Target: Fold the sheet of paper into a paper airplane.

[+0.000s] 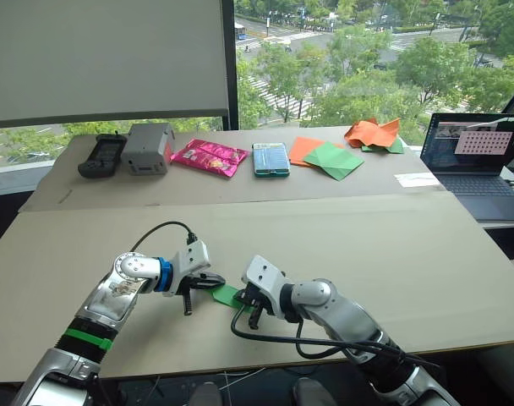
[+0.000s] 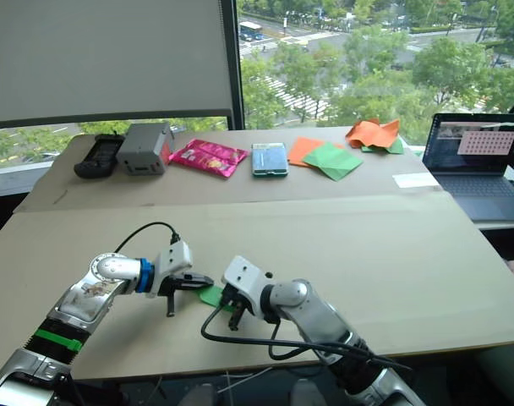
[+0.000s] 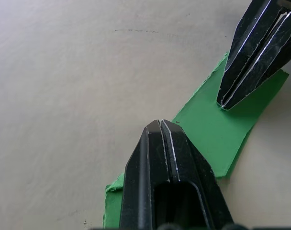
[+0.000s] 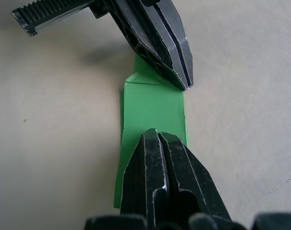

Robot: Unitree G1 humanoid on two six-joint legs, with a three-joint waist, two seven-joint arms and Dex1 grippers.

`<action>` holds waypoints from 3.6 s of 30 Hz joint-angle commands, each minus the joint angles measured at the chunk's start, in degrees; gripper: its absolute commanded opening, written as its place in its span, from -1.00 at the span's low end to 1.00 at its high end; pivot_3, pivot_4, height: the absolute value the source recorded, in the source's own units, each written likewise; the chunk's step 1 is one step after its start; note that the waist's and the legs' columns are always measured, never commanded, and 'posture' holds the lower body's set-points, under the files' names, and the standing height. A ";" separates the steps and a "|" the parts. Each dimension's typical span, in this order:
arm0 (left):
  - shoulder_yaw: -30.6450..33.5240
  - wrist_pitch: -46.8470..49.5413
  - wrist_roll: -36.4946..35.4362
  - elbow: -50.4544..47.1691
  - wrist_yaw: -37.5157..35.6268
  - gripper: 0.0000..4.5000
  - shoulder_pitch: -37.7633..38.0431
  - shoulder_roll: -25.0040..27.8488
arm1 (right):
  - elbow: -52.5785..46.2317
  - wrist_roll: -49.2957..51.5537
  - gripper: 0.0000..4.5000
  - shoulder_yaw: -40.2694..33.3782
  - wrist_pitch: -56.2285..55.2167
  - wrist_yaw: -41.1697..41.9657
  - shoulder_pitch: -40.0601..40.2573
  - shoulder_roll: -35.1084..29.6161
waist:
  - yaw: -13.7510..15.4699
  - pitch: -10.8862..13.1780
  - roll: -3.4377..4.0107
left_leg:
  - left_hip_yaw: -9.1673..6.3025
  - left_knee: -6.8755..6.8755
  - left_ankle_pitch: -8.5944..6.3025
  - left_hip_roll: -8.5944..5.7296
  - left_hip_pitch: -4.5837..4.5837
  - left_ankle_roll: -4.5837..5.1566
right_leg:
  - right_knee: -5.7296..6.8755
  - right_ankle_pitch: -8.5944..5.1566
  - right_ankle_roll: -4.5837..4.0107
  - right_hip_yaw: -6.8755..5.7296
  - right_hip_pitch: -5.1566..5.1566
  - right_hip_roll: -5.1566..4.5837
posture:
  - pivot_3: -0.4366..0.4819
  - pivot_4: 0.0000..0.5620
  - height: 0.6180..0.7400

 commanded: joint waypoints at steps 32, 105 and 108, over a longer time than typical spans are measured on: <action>12.53 8.04 -7.31 -2.65 1.76 -1.00 7.92 3.73 | -1.23 0.47 -0.98 -3.03 -1.53 -0.45 0.45 -0.34 | -0.96 0.27 -0.08 | 0.00 -0.14 -0.03 0.02 0.14 -0.04 | -0.01 -0.01 -0.01 -0.01 -0.10 -0.04 | -0.05 -0.47 0.64; 28.31 22.46 -27.25 -28.42 8.63 0.99 24.52 7.18 | -7.68 8.10 0.63 -8.44 -3.26 3.68 -4.13 -4.99 | -0.49 1.17 -0.52 | 0.05 -0.08 0.01 0.03 -0.52 0.03 | 0.03 0.06 -0.08 -0.01 -0.86 -0.01 | -0.05 -0.47 0.64; 28.16 22.43 -27.19 -28.17 8.66 0.99 24.21 6.96 | -6.63 6.30 0.63 -6.98 -5.20 3.63 -3.78 -5.59 | -0.68 1.17 -0.52 | 0.04 -0.08 0.02 0.03 -0.50 0.03 | 0.04 0.06 -0.08 -0.01 -0.86 0.00 | -0.05 -0.47 0.64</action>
